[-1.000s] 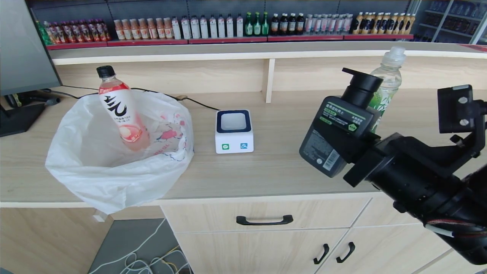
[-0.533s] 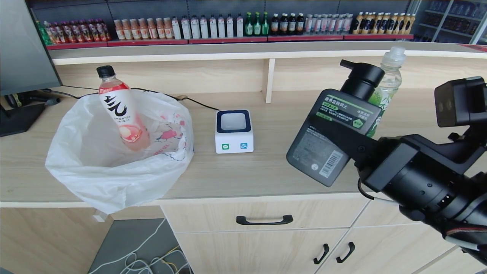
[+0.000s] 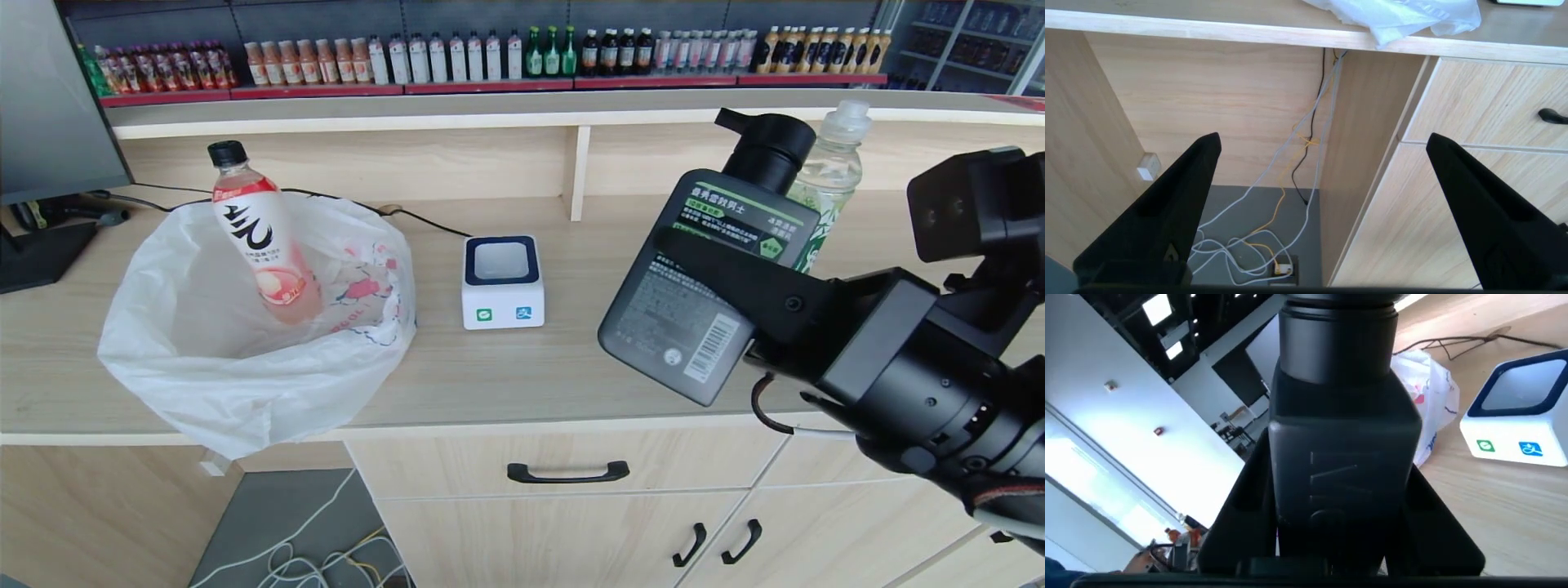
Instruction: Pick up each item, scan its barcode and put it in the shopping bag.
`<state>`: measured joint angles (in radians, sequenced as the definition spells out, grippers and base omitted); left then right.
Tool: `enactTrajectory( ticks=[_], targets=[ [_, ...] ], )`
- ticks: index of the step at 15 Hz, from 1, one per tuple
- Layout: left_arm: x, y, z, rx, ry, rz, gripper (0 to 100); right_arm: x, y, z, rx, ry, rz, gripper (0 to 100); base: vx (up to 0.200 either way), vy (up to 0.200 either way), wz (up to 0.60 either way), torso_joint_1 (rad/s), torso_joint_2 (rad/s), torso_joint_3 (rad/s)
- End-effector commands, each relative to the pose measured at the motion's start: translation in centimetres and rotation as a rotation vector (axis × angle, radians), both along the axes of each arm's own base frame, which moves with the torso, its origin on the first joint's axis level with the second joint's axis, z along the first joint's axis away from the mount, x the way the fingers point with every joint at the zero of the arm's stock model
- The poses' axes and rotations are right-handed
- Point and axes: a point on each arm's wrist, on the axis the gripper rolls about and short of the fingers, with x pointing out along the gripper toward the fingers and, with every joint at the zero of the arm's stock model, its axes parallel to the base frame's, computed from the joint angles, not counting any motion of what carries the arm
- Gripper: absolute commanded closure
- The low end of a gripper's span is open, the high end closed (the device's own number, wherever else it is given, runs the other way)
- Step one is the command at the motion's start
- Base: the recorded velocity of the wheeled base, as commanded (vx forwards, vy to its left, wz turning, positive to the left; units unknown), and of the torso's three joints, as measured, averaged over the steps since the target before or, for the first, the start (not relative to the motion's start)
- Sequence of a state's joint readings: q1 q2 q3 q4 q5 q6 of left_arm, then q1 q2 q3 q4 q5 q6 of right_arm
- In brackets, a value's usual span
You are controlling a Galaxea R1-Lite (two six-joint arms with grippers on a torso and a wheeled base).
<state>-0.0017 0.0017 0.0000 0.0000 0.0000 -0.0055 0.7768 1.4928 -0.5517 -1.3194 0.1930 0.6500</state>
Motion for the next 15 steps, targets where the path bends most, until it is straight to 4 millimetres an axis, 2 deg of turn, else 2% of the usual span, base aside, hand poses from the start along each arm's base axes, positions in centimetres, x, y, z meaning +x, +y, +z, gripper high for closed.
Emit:
enactTrajectory(
  ticks=[1, 6, 15],
  targets=[
    [0.0, 0.0, 0.0, -0.001, 0.0, -0.001, 0, 0.0, 0.4, -0.1, -0.002, 0.005, 0.015, 100, 0.0, 0.0, 0.0, 0.0, 0.0, 0.0],
    [0.0, 0.0, 0.0, 0.001, 0.0, 0.0, 0, -0.5, 2.1, 0.5, 0.009, -0.011, 0.098, 100, 0.0, 0.0, 0.0, 0.0, 0.0, 0.0],
    [0.0, 0.0, 0.0, -0.001, 0.0, 0.0, 0, -1.6, 1.9, 0.8, 0.037, -0.041, 0.125, 100, 0.0, 0.0, 0.0, 0.0, 0.0, 0.0]
  ],
)
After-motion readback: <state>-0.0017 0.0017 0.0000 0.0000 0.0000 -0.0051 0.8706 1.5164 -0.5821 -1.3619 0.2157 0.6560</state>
